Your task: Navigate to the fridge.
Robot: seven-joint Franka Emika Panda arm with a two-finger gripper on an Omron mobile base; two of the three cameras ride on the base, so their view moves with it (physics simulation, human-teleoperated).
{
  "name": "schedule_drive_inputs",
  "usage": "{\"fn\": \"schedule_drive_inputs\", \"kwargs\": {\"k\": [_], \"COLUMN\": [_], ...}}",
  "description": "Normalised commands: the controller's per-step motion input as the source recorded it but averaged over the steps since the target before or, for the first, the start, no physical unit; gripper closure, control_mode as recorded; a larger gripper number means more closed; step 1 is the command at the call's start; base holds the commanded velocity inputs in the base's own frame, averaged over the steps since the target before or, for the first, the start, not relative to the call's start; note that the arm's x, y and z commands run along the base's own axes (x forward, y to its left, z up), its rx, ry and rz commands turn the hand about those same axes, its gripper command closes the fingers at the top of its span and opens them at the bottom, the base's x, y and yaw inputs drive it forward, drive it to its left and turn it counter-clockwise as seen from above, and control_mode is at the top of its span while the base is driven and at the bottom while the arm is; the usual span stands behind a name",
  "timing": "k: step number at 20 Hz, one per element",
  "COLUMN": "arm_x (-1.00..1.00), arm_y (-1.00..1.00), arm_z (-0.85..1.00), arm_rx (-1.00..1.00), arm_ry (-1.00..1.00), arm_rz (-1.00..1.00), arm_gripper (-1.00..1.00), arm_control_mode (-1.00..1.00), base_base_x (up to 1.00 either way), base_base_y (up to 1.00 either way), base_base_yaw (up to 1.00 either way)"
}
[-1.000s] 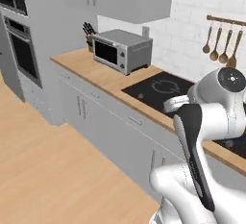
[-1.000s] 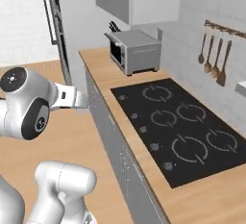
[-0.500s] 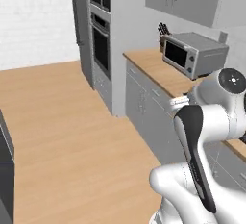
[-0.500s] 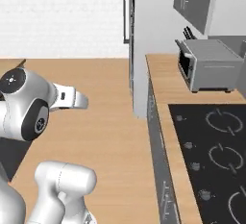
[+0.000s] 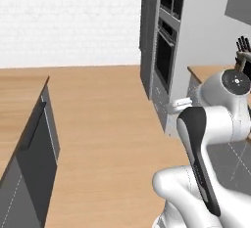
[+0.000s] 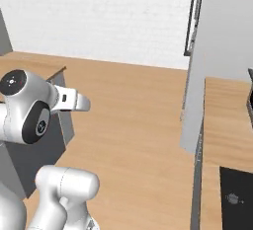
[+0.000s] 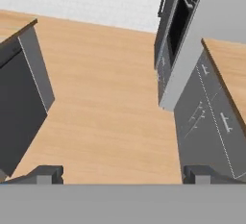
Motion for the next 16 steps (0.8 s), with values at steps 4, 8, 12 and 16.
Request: {"fn": "schedule_drive_inputs", "kwargs": {"k": [4, 8, 12, 16], "arm_x": [0.00, 0.00, 0.00, 0.00], "arm_y": [0.00, 0.00, 0.00, 0.00], "arm_z": [0.00, 0.00, 0.00, 0.00], "arm_rx": [0.00, 0.00, 0.00, 0.00], "arm_ry": [0.00, 0.00, 0.00, 0.00], "arm_rz": [0.00, 0.00, 0.00, 0.00], "arm_gripper": [-1.00, -1.00, -1.00, -1.00], "arm_control_mode": [1.00, 1.00, 1.00, 1.00], "base_base_x": [1.00, 1.00, 1.00, 1.00], "base_base_y": [-0.14, 0.00, 0.17, 0.42], "base_base_yaw": [0.13, -0.06, -0.30, -0.50]}}
